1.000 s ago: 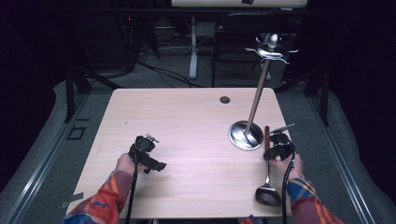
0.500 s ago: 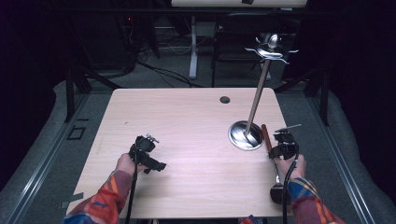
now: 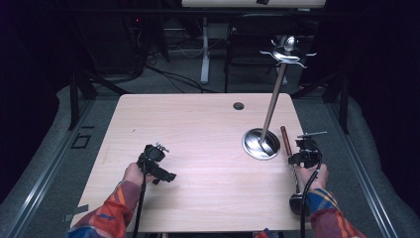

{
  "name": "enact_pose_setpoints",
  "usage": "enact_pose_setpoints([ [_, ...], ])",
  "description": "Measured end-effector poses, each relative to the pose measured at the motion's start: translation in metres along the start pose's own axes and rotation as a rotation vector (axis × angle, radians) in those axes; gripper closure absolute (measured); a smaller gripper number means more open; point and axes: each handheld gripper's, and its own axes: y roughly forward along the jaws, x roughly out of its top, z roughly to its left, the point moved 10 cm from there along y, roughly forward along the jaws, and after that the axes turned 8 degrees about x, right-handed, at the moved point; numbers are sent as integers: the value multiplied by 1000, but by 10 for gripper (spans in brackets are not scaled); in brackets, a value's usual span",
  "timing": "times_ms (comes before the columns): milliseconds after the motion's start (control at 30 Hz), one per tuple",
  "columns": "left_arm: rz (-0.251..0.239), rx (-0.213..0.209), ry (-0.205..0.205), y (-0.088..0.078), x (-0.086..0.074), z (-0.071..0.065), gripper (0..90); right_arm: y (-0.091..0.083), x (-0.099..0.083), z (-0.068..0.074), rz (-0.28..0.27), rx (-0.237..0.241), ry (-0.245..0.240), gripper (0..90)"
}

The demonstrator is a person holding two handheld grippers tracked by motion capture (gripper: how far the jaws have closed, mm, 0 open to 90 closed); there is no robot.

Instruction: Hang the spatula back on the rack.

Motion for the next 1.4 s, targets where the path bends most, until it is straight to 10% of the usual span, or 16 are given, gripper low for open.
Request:
enact_pose_setpoints([
  [333, -1, 0, 4, 0, 0, -1, 48, -29, 17, 10, -164, 63, -11, 845],
  [800, -7, 12, 10, -1, 1, 0, 46, -78, 33, 33, -357, 79, -156, 845],
  [1400, -11, 10, 8, -1, 0, 0, 46, -107, 36, 52, -454, 89, -258, 844],
])
